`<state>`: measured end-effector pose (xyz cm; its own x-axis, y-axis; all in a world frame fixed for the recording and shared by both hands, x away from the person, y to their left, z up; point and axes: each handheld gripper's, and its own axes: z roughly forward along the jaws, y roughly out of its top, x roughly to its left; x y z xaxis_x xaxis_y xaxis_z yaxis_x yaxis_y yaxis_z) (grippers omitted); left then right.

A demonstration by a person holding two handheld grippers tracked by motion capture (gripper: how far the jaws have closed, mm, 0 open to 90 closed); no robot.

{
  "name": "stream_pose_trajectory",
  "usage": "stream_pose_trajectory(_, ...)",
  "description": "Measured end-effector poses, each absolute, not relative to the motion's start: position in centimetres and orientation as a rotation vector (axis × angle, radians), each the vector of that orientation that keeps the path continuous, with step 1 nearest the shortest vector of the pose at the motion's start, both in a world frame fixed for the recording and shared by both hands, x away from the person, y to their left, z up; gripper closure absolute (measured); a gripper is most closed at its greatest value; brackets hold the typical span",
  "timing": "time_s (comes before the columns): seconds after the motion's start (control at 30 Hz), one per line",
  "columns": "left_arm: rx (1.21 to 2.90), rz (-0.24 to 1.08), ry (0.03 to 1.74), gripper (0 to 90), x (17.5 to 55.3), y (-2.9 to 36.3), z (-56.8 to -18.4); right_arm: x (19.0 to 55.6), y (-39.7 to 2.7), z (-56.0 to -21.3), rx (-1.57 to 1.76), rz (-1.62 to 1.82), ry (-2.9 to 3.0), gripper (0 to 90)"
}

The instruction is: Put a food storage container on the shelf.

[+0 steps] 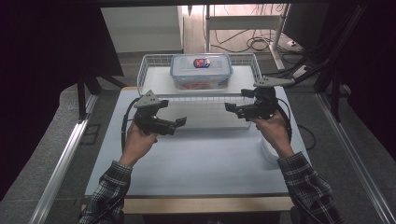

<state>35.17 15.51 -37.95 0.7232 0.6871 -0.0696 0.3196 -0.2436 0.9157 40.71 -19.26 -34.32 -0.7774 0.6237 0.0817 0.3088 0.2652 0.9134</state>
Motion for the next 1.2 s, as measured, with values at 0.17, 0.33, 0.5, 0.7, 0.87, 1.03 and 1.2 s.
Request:
stream_pose_trajectory(0.17, 1.858, 0.422, 0.79, 3.2, 34.2, 15.4, -38.8, 39.5, -19.6, -35.0, 0.827, 1.489, 2.26, 7.9)
stream_pose_trajectory(0.33, 1.904, 0.43, 0.773, 3.4, 33.0, 15.0, -39.9, 38.3, -20.0, -35.9, 0.802, 1.479, 2.256, 6.7)
stream_pose_trajectory(0.5, 1.924, 0.455, 0.774, 2.9, 31.7, 14.8, -41.1, 37.1, -20.3, -37.1, 0.785, 1.472, 2.287, 7.5)
stream_pose_trajectory(0.7, 1.907, 0.463, 0.794, 2.8, 30.2, 15.3, -42.8, 35.9, -20.6, -38.3, 0.778, 1.446, 2.296, 7.4)
stream_pose_trajectory(0.87, 1.905, 0.441, 0.808, 3.2, 29.4, 15.8, -43.8, 35.2, -20.8, -38.9, 0.769, 1.437, 2.3, 7.2)
stream_pose_trajectory(1.03, 1.895, 0.432, 0.804, 3.4, 28.5, 15.8, -44.5, 34.3, -21.0, -39.5, 0.749, 1.441, 2.313, 6.8)
stream_pose_trajectory(1.2, 1.878, 0.441, 0.811, 3.7, 27.7, 16.0, -45.1, 33.5, -21.4, -40.5, 0.762, 1.429, 2.335, 7.0)
